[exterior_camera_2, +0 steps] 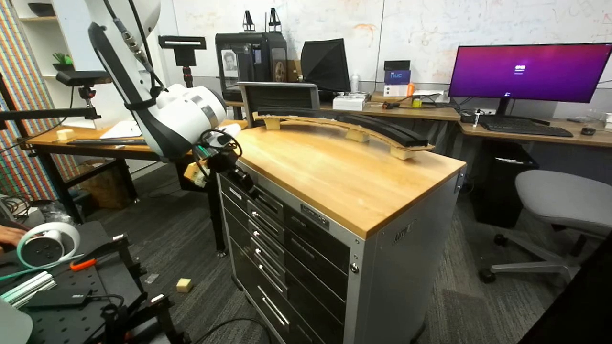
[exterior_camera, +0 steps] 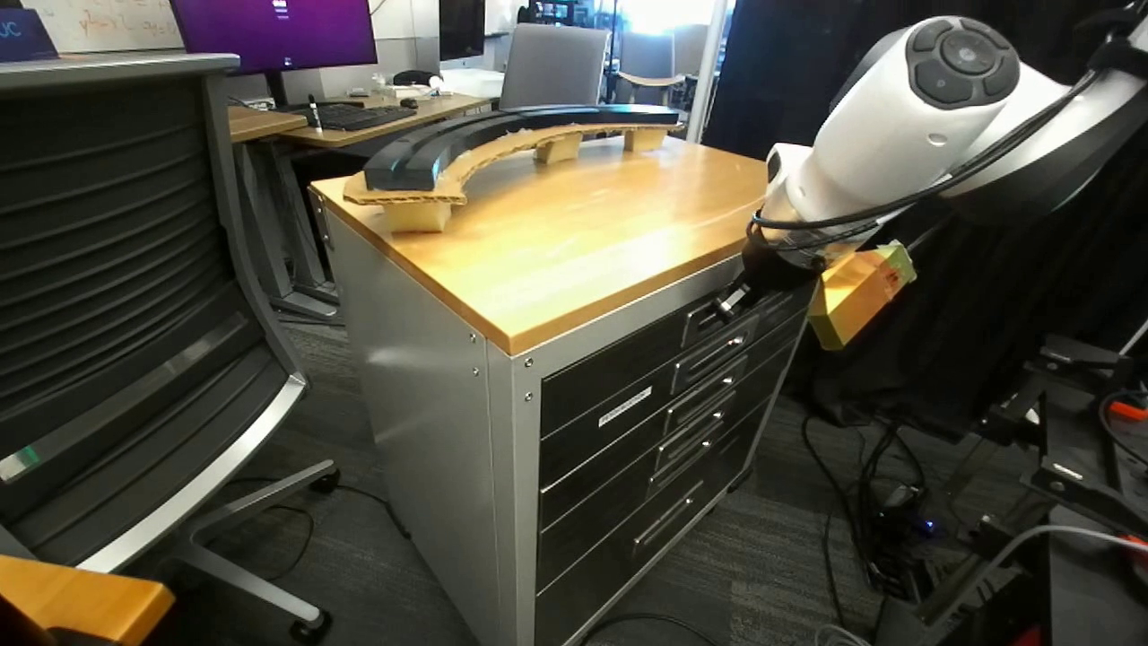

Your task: Put the screwdriver in the drawer then close it

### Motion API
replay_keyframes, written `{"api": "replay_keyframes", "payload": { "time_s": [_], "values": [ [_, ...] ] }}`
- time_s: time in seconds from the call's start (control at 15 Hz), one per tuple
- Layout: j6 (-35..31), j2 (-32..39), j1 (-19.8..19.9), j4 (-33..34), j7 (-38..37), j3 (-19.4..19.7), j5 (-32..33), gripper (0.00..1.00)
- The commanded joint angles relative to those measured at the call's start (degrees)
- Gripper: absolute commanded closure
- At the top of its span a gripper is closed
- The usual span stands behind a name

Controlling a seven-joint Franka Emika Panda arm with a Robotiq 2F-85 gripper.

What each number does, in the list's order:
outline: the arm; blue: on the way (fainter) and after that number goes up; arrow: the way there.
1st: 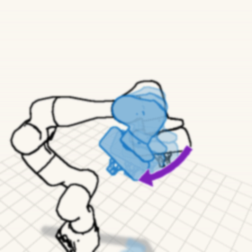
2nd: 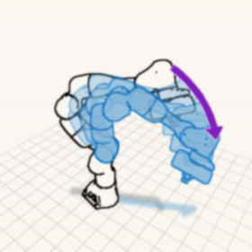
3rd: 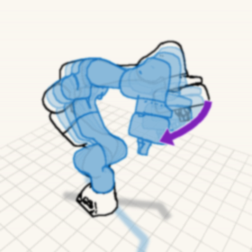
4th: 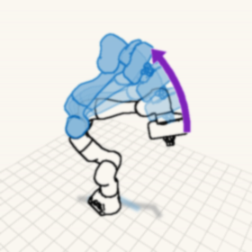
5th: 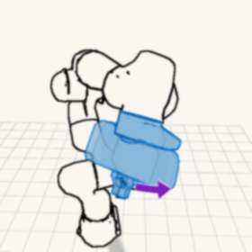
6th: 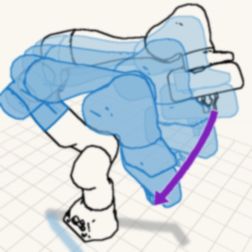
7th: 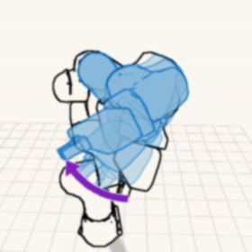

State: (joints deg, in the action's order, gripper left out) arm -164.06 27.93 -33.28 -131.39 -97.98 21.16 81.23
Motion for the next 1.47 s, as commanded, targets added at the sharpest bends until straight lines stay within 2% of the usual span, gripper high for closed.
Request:
{"api": "replay_keyframes", "payload": {
  "time_s": [0.0, 0.07, 0.27, 0.33, 0.6, 0.67, 0.73, 1.07, 1.13, 1.27, 1.33, 1.4],
  "values": [
    [-1.2, -2.7, 0.4, -0.2, 0.9, 0.3, 0.7, 0.66],
    [-1.5, -4.6, 1.0, -1.9, 3.2, 0.1, -0.9, 0.63],
    [-2.1, -11.0, 2.3, -6.9, 10.5, -0.4, -5.7, 0.39],
    [-2.5, -13.9, 3.5, -9.0, 15.6, -1.0, -9.2, 0.32],
    [-1.4, -23.2, 8.4, -16.2, 31.5, -6.3, -22.5, 0.01],
    [-0.6, -25.5, 9.2, -17.8, 35.7, -7.8, -26.9, 0.0],
    [1.5, -27.8, 14.4, -18.8, 39.4, -14.1, -30.8, 0.0],
    [9.3, -36.3, 18.1, -19.4, 59.5, -23.6, -55.2, 0.0],
    [10.3, -37.4, 12.5, -18.9, 64.1, -18.7, -60.1, 0.0],
    [16.8, -41.9, 9.0, -17.0, 72.7, -16.7, -69.8, 0.0],
    [21.1, -44.3, 9.5, -15.5, 76.2, -17.2, -74.0, 0.0],
    [24.6, -45.9, 15.1, -13.9, 78.2, -22.5, -77.4, 0.0]
  ]
}}
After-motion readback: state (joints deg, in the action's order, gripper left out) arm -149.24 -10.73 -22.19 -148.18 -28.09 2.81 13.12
